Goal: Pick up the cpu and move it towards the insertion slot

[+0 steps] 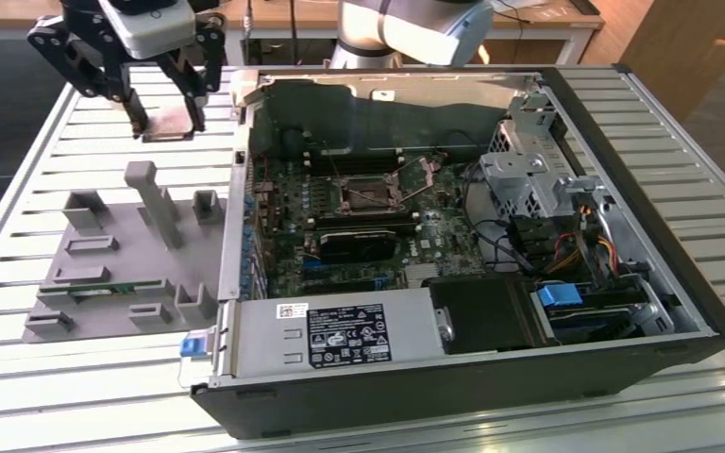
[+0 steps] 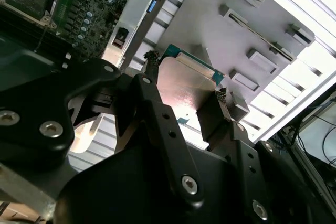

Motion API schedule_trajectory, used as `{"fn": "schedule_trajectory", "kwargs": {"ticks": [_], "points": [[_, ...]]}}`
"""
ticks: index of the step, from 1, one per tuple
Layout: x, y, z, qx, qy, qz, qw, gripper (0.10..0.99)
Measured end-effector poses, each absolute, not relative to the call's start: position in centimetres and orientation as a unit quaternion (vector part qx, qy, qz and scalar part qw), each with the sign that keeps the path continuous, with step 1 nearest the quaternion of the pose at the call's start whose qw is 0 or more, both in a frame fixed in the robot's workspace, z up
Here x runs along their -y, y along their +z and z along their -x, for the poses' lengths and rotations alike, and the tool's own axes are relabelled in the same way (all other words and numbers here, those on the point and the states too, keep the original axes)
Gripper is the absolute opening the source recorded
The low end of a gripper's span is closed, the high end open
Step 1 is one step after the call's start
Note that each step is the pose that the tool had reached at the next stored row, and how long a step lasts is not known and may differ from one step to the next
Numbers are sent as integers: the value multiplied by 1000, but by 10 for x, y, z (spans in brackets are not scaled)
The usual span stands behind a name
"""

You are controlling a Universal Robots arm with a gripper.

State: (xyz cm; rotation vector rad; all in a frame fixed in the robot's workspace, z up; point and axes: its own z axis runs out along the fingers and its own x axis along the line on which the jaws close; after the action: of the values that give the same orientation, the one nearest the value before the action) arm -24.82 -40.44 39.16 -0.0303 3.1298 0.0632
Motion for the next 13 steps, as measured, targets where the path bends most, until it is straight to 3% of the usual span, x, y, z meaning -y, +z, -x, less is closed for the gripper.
{"fn": "schedule_trajectory", "kwargs": {"ticks": [13], "points": [[404,392,218,-1000,20,10,5,541]]}}
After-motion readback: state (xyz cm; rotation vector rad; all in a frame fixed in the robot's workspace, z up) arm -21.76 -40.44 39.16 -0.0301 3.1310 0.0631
